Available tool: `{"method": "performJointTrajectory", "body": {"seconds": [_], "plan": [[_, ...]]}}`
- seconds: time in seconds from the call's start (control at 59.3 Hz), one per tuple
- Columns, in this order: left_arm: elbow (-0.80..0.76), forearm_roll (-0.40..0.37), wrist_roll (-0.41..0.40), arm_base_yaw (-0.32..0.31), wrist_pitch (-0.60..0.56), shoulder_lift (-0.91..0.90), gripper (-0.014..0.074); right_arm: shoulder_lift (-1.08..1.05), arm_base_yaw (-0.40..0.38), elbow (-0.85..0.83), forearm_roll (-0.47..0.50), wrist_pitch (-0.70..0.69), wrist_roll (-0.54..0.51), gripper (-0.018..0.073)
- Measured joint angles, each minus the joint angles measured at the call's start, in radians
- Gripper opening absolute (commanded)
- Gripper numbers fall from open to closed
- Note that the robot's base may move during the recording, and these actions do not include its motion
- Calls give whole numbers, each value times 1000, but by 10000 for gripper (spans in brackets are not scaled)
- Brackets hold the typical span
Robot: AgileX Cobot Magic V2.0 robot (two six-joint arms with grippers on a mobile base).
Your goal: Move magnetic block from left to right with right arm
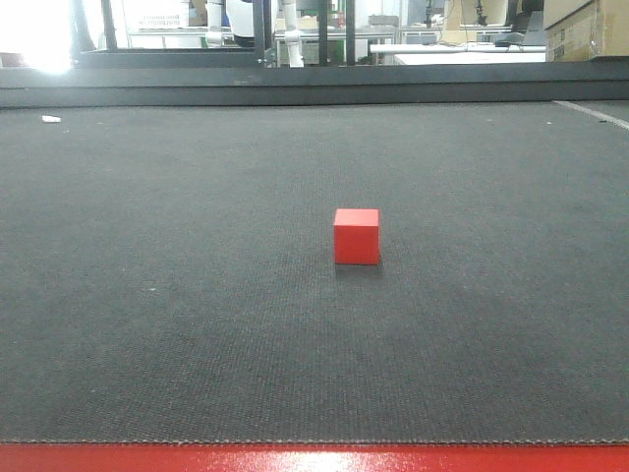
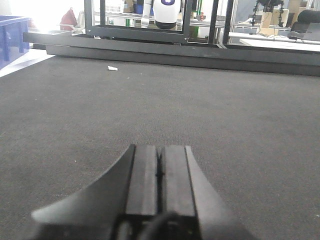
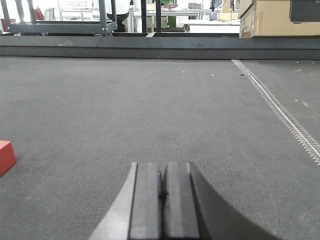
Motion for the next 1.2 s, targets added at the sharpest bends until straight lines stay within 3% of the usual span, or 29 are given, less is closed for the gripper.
{"method": "performJointTrajectory", "body": {"seconds": [0.692,0.945,1.198], "plan": [[0,0,0,0,0,0,-116,0,0,0,0,0,0,111],[0,0,0,0,0,0,-116,0,0,0,0,-95,0,111],[0,0,0,0,0,0,-116,82,0,-238,0,30,0,116]]}}
